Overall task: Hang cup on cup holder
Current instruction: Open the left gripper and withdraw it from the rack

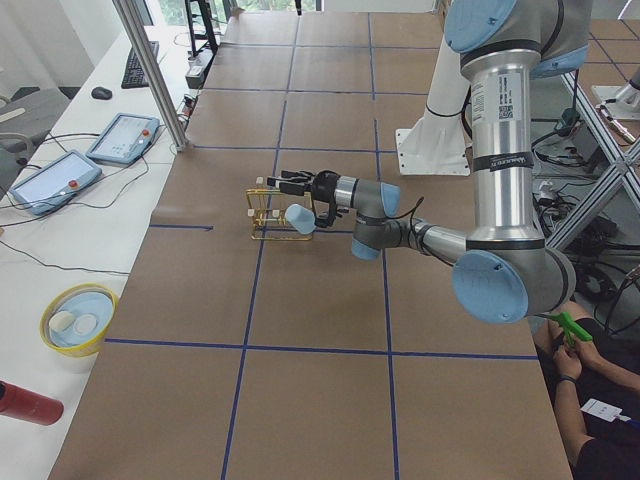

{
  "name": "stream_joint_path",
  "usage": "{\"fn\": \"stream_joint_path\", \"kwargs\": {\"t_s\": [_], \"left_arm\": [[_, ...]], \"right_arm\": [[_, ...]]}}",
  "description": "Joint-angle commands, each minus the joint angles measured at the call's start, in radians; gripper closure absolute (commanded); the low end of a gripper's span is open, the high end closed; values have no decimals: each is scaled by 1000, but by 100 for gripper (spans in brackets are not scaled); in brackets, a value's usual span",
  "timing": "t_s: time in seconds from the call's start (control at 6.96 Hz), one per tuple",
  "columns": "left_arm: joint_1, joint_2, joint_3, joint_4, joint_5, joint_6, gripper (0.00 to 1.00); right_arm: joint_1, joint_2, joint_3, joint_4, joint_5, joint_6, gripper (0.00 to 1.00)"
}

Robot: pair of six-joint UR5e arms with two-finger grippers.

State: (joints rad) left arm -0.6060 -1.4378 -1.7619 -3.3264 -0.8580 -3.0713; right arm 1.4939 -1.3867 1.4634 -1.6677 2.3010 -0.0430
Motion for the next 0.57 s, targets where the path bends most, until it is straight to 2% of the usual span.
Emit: {"fn": "stream_joint_path", "kwargs": {"t_s": [0.0, 0.43], "left_arm": [[-220, 4, 7, 78, -339, 243, 0], [-463, 0, 10, 321, -768, 563, 0]], "right_arm": [[0, 0, 0, -1, 0, 0, 0], [0, 0, 0, 0, 0, 0, 0]]}}
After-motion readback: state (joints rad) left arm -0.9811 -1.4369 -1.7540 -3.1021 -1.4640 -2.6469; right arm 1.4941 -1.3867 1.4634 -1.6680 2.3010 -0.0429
